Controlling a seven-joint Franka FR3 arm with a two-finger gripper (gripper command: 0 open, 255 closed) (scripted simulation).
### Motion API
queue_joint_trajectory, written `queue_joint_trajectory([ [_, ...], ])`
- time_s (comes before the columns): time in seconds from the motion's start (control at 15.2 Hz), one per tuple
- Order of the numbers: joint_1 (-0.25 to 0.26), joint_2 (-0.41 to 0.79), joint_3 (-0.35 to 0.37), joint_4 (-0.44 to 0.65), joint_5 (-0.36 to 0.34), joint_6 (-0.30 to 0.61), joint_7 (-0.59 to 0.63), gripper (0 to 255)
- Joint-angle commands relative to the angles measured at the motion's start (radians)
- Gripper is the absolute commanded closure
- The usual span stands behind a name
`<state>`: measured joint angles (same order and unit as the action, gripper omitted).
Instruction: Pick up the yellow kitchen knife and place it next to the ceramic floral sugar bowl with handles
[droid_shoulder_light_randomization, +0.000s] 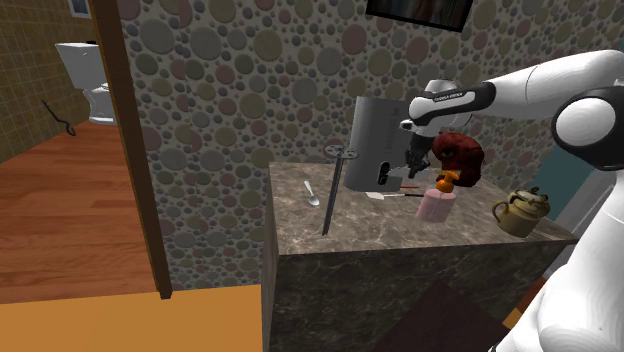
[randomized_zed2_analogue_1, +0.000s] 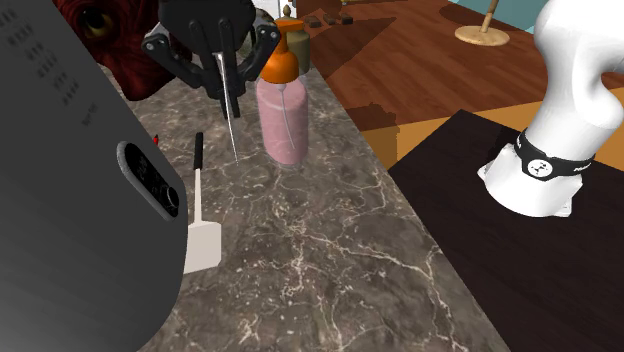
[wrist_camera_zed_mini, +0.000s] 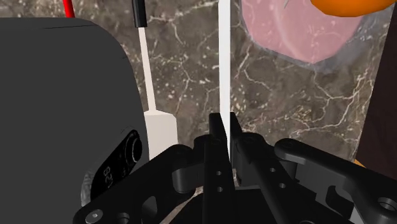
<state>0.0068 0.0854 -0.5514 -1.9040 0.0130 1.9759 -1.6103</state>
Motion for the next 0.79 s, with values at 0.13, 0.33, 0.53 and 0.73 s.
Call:
queue_joint_trajectory([
  [0.13,0.001,-0.014,0.000,0.042,-0.008,-0.055,0.004,255],
  [0.33,0.002,-0.021,0.000,0.076,-0.012,-0.094,0.006,255],
  [0.53,0.002,-0.026,0.000,0.111,-0.015,-0.133,0.007,255],
  [0.73,0.002,-0.028,-0.001,0.149,-0.016,-0.173,0.007,255],
])
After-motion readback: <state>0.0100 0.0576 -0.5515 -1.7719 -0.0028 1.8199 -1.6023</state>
